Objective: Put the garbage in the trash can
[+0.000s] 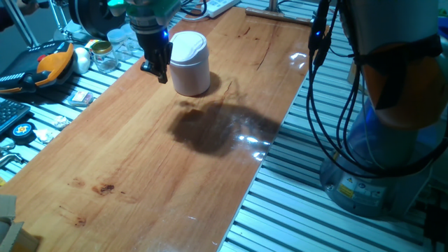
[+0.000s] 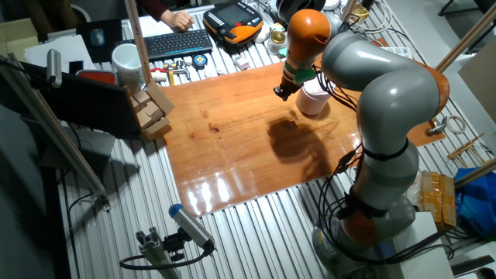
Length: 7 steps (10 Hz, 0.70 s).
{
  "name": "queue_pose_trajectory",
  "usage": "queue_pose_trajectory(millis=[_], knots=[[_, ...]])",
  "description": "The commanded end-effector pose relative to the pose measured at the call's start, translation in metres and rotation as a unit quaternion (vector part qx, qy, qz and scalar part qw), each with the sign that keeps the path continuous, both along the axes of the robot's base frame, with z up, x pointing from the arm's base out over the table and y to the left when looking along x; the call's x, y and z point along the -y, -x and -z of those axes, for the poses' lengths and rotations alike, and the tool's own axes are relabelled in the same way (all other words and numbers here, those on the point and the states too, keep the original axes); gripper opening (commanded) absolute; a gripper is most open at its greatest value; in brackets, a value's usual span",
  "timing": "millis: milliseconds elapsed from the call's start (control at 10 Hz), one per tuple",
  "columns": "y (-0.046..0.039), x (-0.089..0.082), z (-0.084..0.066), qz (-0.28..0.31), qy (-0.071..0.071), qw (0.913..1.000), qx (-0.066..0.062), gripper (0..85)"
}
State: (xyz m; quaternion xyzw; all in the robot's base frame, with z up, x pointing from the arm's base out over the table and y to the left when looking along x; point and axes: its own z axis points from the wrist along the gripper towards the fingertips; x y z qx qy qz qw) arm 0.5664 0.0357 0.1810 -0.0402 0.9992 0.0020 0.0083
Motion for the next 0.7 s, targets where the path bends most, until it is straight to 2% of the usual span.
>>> queue_pose_trajectory(millis=[0,600], knots=[[-0.0002,0.000,0.000,0.000,0.000,1.0000,0.000,0.0],[0.0065,0.000,-0.011,-0.002,-0.003,1.0000,0.000,0.0]])
